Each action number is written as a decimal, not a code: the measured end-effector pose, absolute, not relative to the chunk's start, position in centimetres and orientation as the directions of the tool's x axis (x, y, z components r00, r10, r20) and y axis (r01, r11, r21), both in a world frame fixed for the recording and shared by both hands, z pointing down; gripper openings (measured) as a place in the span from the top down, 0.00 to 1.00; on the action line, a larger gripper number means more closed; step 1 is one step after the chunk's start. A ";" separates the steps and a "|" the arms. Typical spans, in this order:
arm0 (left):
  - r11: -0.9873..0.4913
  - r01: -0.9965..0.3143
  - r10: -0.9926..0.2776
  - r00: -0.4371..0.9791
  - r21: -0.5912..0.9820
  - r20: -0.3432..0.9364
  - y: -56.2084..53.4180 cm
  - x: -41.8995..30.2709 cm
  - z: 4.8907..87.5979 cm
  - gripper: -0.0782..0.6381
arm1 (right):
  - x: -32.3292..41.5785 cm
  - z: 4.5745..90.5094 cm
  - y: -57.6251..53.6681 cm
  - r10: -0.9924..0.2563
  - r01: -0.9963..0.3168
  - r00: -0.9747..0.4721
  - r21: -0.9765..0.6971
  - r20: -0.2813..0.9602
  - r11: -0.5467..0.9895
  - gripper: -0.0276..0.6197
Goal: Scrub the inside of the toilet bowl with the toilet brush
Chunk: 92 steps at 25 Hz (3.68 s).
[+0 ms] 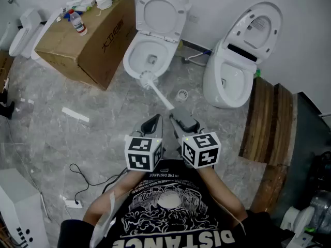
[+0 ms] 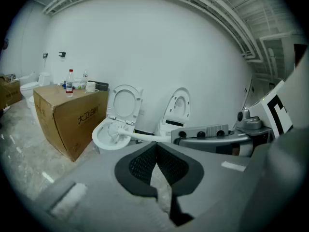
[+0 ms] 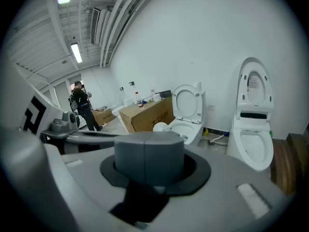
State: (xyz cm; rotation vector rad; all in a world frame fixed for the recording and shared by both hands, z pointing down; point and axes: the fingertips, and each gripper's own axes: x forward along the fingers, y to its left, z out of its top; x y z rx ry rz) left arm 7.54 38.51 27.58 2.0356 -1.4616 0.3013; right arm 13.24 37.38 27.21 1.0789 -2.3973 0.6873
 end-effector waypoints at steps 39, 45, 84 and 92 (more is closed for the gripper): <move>-0.039 -0.950 -0.714 0.243 0.310 0.656 22.4 5.3 32.9 0.90 | 11.0 32.1 19.3 -0.401 -0.684 -0.703 -0.403 0.588 0.608 0.72; -0.053 -0.963 -0.716 0.221 0.264 0.662 18.8 6.6 32.5 0.90 | 12.6 33.0 17.0 -0.385 -0.679 -0.712 -0.440 0.587 0.587 0.72; -0.243 -0.914 -0.519 0.405 0.325 0.753 3.5 -4.5 41.1 0.90 | 2.7 45.1 6.9 -0.303 -0.826 -0.546 -0.439 0.781 0.354 0.72; -0.294 -0.883 -0.415 0.462 0.365 0.784 1.7 -9.0 44.7 0.90 | -1.2 49.7 6.4 -0.275 -0.869 -0.486 -0.425 0.830 0.253 0.72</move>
